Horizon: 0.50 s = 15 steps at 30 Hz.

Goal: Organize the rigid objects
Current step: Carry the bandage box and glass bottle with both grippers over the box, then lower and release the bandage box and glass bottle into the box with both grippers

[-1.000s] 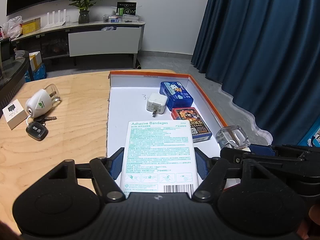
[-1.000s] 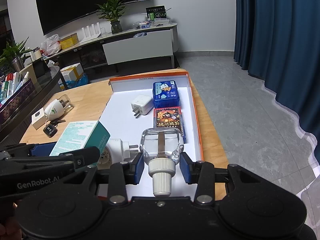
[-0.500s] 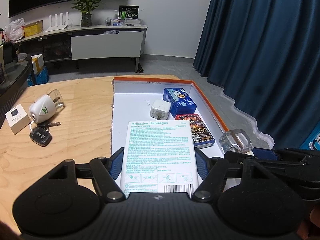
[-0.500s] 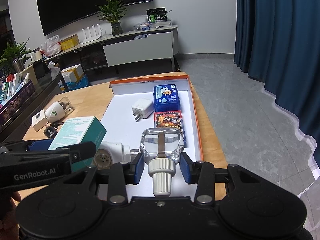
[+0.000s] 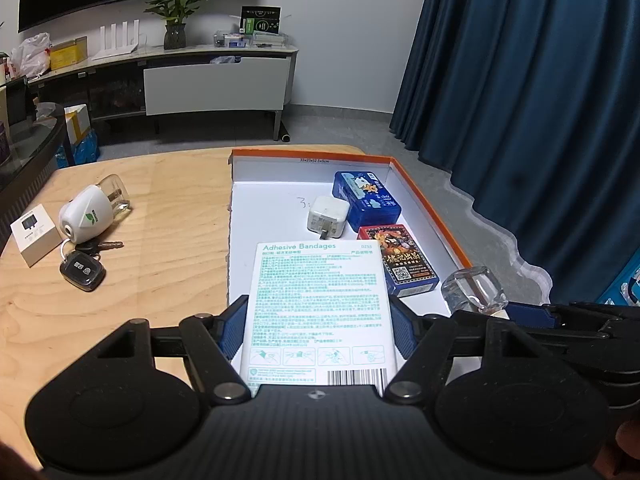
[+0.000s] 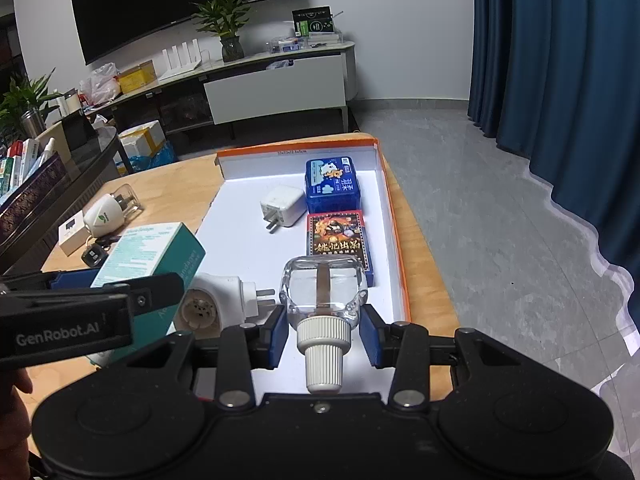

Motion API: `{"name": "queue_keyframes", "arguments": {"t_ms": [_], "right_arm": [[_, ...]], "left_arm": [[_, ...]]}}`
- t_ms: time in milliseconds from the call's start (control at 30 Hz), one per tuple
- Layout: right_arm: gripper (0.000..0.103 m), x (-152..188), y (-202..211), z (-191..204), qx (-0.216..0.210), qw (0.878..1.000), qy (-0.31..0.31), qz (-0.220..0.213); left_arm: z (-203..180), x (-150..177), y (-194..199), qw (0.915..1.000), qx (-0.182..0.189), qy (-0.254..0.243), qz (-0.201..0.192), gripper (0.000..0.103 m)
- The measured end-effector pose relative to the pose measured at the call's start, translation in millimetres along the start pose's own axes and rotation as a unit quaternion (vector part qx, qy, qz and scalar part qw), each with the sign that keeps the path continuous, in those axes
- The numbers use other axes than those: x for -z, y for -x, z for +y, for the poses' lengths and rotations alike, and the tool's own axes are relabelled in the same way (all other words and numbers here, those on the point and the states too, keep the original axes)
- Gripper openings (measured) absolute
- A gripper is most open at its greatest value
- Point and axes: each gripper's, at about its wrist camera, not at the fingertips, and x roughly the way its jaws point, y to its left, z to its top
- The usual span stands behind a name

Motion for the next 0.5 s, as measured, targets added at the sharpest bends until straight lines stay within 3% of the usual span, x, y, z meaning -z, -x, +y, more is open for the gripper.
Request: {"name": "queue_keyframes", "arguments": {"t_ms": [500], "right_arm": [[0.050, 2.3, -24.3, -0.3, 0.000, 1.000, -0.002, 0.018]], "left_arm": [[5.7, 1.1, -8.9, 0.9999, 0.002, 0.002, 0.015, 0.071]]}}
